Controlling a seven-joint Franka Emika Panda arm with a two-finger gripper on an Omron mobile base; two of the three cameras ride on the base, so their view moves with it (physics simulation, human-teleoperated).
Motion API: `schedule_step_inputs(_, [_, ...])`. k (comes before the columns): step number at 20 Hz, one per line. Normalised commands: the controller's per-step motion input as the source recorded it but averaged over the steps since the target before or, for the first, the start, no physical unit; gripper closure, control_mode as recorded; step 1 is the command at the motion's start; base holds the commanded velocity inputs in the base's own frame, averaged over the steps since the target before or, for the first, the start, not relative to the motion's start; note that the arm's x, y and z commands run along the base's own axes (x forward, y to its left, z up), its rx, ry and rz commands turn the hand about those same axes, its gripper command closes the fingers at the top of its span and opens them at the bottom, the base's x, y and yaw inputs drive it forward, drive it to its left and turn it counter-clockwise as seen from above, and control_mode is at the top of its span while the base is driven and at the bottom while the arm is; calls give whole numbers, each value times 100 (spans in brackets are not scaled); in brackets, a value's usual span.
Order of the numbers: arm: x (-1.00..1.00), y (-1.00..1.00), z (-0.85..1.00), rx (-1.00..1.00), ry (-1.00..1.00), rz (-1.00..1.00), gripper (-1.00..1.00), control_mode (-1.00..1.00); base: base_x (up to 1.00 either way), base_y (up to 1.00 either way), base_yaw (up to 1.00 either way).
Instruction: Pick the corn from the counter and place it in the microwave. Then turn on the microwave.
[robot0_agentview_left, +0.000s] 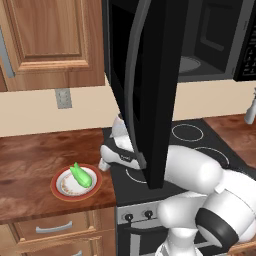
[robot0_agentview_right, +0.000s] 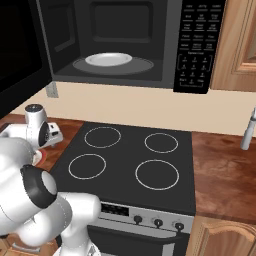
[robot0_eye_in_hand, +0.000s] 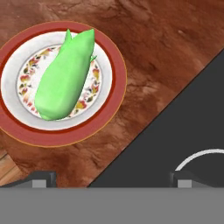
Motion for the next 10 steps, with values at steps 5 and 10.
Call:
schedule_step_inputs(5, [-2, 22, -1, 0, 0, 4, -100, -100, 0, 0, 0])
schedule_step_inputs(10, [-2, 23, -3, 0, 0, 4, -100, -100, 0, 0, 0])
